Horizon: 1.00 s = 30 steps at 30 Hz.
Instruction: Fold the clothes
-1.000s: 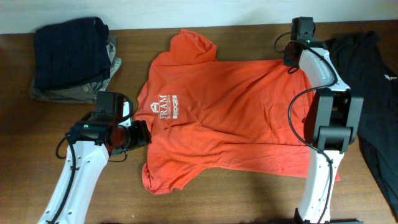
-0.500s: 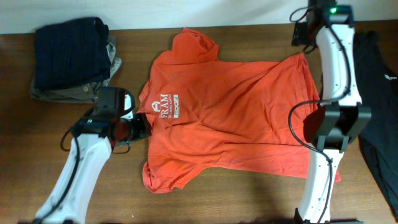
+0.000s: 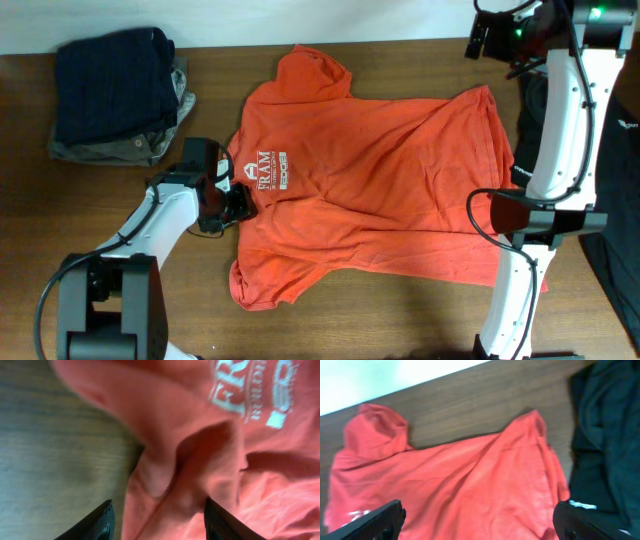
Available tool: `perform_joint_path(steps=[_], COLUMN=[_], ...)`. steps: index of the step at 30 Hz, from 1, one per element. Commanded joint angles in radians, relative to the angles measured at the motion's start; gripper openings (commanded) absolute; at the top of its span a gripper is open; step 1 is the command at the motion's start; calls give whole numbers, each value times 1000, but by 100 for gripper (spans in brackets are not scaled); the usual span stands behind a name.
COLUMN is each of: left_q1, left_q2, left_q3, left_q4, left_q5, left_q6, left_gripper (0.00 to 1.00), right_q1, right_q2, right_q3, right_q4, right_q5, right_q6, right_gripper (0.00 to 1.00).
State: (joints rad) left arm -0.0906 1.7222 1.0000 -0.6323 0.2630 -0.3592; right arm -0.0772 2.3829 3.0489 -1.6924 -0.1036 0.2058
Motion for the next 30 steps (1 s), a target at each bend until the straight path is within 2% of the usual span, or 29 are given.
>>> perform_joint_path(steps=[1, 3, 7, 9, 13, 14, 15, 17, 18, 19, 21, 22, 26, 28, 30], left_q1=[-1, -1, -1, -1, -1, -1, -1, -1, -1, -1, 0, 0, 0, 0, 2], left_q2=[12, 16, 18, 20, 40, 46, 52, 60, 61, 61, 61, 62, 62, 62, 62], left_q3=[-3, -3, -3, -3, -3, -3, -3, -3, -3, -3, -3, -3, -3, -3, -3], left_q4=[26, 44, 53, 53, 60, 63, 66, 72, 72, 72, 75, 76, 75, 69, 53], left_q5=[50, 53, 52, 51, 29, 29, 29, 29, 29, 28, 25, 26, 19, -6, -35], left_q6=[17, 17, 16, 16, 17, 17, 21, 63, 83, 93, 96, 95, 95, 95, 91], left_gripper=[56, 47, 11, 1, 1, 5, 13, 38, 47, 53, 56, 54, 22, 2, 1], right_q1=[20, 31, 41, 43, 45, 44, 44, 44, 44, 45, 44, 45, 52, 61, 72], right_q2=[-21, -21, -39, -53, -88, -96, -102, -113, -117, -119, -121, -121, -121, -123, -134], right_q3=[13, 13, 13, 13, 13, 13, 13, 13, 13, 13, 12, 12, -13, -31, -62], right_q4=[-6, -6, -6, -6, -6, -6, -6, -6, -6, -6, -6, -6, -6, -7, -6], right_q5=[-63, -62, -62, -62, -62, -62, -61, -62, -62, -62, -62, -63, -74, -73, -69], right_q6=[-6, -6, -6, -6, -10, -14, -18, -18, -18, -18, -18, -18, -18, -18, -18], right_gripper=[99, 99, 99, 99, 99, 99, 99, 99, 99, 99, 99, 99, 99, 99, 98])
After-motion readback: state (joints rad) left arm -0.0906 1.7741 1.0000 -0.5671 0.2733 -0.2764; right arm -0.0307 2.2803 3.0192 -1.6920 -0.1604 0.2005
